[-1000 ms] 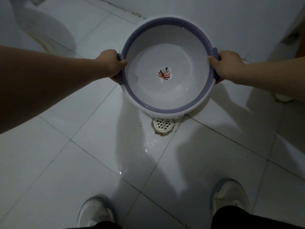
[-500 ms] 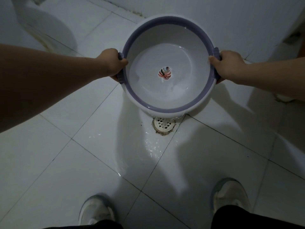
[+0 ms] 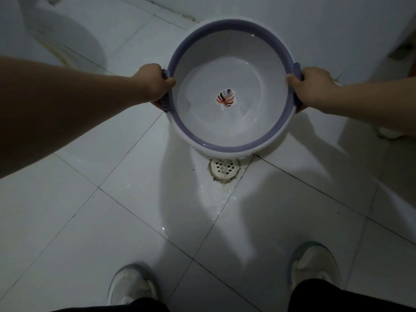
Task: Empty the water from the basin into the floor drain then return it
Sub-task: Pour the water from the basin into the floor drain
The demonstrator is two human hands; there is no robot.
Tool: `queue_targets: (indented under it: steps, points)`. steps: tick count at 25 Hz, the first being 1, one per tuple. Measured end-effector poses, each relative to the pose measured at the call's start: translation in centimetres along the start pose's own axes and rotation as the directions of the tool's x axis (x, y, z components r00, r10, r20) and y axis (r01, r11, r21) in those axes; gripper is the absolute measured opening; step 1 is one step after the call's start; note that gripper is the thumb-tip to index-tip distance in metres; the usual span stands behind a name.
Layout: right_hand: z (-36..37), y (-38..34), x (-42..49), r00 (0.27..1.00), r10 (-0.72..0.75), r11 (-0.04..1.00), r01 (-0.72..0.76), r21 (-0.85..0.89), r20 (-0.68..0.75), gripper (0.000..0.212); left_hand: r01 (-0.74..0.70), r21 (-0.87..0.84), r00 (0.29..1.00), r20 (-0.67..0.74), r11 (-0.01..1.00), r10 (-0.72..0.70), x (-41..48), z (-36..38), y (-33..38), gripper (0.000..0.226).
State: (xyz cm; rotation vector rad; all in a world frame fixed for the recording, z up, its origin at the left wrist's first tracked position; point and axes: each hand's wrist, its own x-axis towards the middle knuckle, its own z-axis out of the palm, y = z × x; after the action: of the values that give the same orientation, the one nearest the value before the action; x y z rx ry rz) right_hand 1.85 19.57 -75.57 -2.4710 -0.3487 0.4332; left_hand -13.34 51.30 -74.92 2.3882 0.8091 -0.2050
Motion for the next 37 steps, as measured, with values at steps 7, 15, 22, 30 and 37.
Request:
queue_targets:
  steps: [7, 15, 22, 30, 37]
  points:
    - [0.0, 0.3, -0.1, 1.000, -0.008, 0.999, 0.008, -0.031, -0.008, 0.039, -0.013, -0.006, 1.000, -0.007, 1.000, 0.013, 0.0, 0.2, 0.0, 0.026]
    - [0.2, 0.7, 0.1, 1.000, -0.019, 1.000, 0.019, -0.020, -0.014, 0.037, -0.049, 0.042, 0.998, -0.038, 0.998, 0.051, 0.1, 0.6, -0.3, 0.026]
    - [0.1, 0.9, 0.2, 0.998, -0.054, 0.998, 0.054, -0.033, -0.026, 0.041, -0.069, 0.068, 0.997, -0.040, 0.995, 0.071, 0.0, 0.5, -0.3, 0.025]
    - [0.3, 1.1, 0.2, 0.995, -0.086, 0.990, 0.080, -0.113, -0.052, 0.039, -0.065, 0.057, 0.997, -0.046, 0.996, 0.068, 0.0, 0.7, -0.5, 0.024]
    - [0.5, 1.2, 0.4, 0.992, -0.104, 0.987, 0.094, -0.134, -0.071, 0.041, -0.066, 0.050, 0.996, -0.053, 0.997, 0.069, 0.1, 0.7, -0.4, 0.025]
